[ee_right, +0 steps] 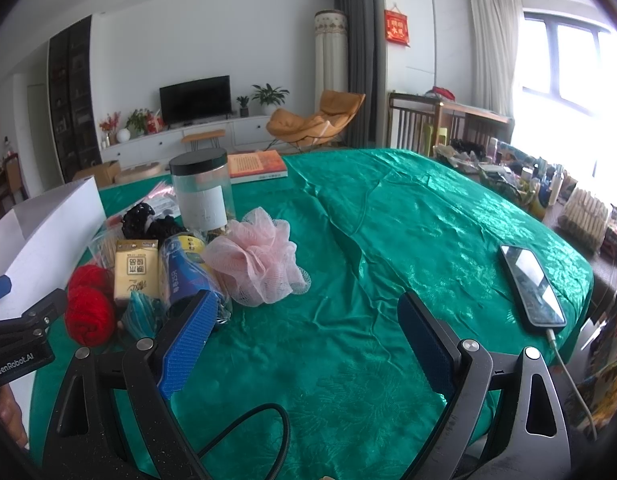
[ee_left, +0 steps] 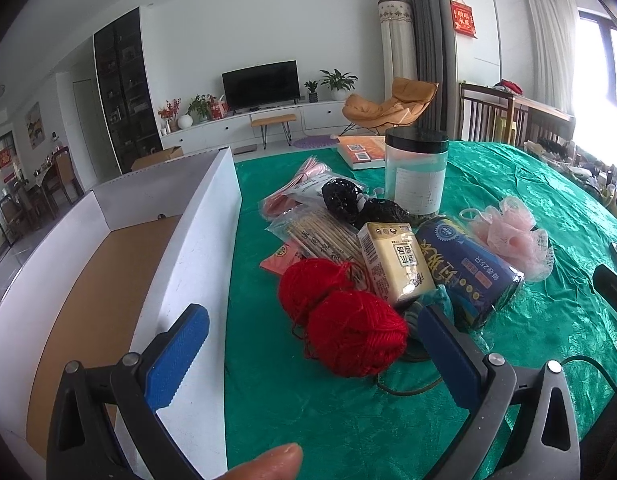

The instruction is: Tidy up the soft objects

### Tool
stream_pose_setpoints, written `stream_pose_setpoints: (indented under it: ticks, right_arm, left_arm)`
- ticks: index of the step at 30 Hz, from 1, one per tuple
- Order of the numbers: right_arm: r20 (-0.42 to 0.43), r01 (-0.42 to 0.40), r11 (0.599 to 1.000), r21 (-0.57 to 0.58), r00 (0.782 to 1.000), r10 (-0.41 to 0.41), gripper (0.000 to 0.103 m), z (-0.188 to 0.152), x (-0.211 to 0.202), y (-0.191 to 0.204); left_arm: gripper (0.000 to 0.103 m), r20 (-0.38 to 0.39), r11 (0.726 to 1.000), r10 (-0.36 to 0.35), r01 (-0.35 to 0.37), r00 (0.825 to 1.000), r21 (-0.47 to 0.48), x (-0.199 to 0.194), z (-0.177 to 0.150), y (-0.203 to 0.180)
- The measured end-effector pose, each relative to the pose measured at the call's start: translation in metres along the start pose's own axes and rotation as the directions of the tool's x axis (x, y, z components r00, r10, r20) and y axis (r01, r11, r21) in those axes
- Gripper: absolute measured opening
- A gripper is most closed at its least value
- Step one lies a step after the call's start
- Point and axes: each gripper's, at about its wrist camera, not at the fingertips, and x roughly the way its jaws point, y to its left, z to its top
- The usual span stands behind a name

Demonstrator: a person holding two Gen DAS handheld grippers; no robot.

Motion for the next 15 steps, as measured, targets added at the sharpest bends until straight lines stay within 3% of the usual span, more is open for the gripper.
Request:
stream_pose_setpoints:
  ticks: [15]
  right_arm:
    - [-0.002, -0.001, 1.0, 0.002, 1.0, 0.001, 0.093, 0.0, 0.0, -0.001]
  left_arm:
    - [0.103, -0.009, 0.998, -0.046, 0.046, 0.999, 0.033, -0.004, -0.005, -0.016]
